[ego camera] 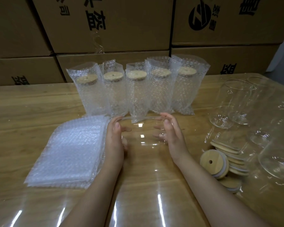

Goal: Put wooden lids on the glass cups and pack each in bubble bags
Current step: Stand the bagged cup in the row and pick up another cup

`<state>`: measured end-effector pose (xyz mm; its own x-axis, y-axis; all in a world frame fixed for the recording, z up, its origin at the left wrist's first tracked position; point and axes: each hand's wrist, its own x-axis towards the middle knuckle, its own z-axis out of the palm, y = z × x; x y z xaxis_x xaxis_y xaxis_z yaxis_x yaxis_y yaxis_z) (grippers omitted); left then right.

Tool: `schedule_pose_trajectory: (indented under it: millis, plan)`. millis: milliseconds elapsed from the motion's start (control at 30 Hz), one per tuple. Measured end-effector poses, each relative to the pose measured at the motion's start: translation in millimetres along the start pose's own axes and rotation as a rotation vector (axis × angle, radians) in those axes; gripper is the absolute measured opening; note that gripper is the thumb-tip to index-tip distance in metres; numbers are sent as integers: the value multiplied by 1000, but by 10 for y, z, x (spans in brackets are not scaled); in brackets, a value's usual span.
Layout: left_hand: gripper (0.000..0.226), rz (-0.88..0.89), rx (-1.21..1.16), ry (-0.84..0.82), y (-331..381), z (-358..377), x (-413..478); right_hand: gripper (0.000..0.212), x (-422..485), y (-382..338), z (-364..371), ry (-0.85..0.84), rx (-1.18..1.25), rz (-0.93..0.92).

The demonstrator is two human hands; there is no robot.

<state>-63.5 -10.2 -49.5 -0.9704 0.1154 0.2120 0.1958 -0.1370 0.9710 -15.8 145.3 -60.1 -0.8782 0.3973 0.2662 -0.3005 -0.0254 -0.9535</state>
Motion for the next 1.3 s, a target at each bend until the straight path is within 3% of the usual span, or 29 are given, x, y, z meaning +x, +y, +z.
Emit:
schedule_pose_trajectory:
  millis: [200, 367, 467, 600, 700, 800, 900, 1033, 1133, 1200, 1300]
  plan:
    - [35, -52, 10, 54, -18, -4, 44, 94, 46, 44, 14, -50, -33, 166]
    - [43, -66, 28, 61, -13, 9, 72, 72, 27, 24, 11, -97, 12, 160]
    - [30, -103, -17, 57, -36, 22, 113, 63, 11, 27, 18, -72, 82, 118]
    - [42, -81, -17, 28, -111, 36, 114, 65, -4, 45, 26, 32, 11, 45]
    - [37, -89, -7, 42, -133, 24, 98, 66, -2, 72, 28, 53, -46, 27]
    - [60, -43, 81, 55, -110, -2, 52, 67, -5, 76, 34, 41, -91, 24]
    - [23, 17, 35, 93, -90, -36, 43, 66, -6, 37, 39, 61, -79, 7]
    - [32, 90, 80, 70, -66, -47, 29, 54, 10, -1, 42, 101, 55, 43]
    - [25, 10, 15, -17, -85, -16, 48, 59, 0, -52, 61, 143, 71, 32]
    - [33, -96, -59, -86, -93, 21, 53, 62, -1, -89, 50, 186, 60, 43]
    - [29, -200, -116, -80, -94, 52, 102, 64, 3, -114, 22, 181, 28, 38]
